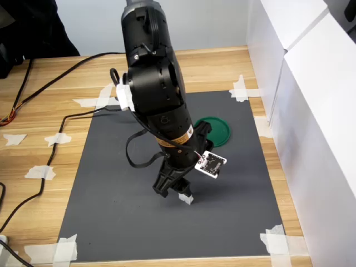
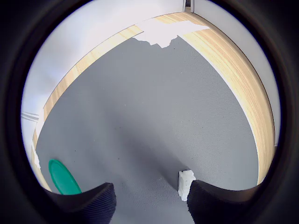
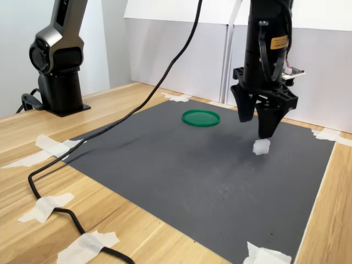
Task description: Grasp a white terminal and put it on the green lid.
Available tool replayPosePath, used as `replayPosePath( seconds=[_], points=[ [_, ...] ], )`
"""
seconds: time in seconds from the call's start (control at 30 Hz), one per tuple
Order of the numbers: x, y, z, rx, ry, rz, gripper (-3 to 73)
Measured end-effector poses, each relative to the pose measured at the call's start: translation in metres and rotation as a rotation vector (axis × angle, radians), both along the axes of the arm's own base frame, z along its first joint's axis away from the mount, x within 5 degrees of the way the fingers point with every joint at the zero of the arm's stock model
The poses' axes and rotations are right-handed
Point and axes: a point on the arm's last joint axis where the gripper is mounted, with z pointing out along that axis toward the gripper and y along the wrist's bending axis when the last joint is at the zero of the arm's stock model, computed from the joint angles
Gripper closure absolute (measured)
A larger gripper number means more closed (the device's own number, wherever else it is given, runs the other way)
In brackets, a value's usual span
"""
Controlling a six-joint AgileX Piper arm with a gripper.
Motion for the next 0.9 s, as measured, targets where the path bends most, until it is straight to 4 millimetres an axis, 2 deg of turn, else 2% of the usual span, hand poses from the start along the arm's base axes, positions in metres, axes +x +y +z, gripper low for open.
replayPosePath(
  seconds=[0.2, 0.57, 0.9],
  points=[
    [0.000, -0.001, 0.000, -0.011, -0.002, 0.000, 5.6],
    [0.002, -0.011, -0.001, -0.132, -0.026, 0.014, 5.6],
    [0.008, -0.010, -0.004, -0.131, -0.036, 0.002, 5.6]
  ],
)
